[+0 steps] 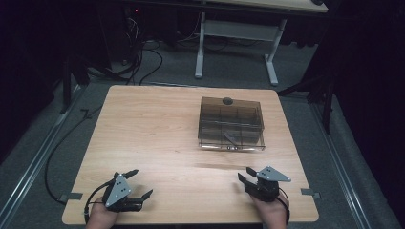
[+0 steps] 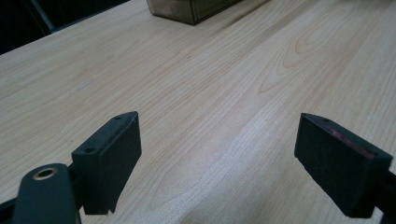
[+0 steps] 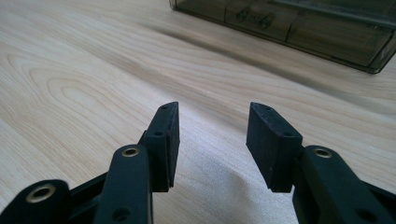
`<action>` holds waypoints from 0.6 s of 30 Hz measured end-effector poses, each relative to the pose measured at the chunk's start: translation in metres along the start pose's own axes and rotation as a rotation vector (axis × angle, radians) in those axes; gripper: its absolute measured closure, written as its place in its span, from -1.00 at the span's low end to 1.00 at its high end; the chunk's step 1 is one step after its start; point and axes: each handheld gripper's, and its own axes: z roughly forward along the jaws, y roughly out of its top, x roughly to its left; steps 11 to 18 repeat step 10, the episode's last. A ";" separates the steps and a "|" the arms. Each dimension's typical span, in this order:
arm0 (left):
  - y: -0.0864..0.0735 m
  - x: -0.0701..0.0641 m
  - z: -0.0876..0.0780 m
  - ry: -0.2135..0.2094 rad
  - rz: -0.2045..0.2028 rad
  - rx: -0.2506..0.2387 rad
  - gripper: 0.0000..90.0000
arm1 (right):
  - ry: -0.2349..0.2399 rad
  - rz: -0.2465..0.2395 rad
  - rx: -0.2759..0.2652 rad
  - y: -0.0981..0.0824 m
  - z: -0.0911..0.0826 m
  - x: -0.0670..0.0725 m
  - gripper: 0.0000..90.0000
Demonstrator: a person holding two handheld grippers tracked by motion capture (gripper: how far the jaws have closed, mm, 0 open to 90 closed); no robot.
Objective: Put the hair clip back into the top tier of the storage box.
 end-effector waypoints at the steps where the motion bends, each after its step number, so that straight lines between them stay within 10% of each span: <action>1: 0.000 0.000 0.000 0.002 -0.003 0.000 -0.66 | 0.001 -0.009 0.004 0.000 0.001 0.001 0.21; 18: 0.000 0.000 0.000 0.001 -0.007 -0.006 -0.66 | 0.002 -0.006 -0.004 0.000 0.000 0.001 0.20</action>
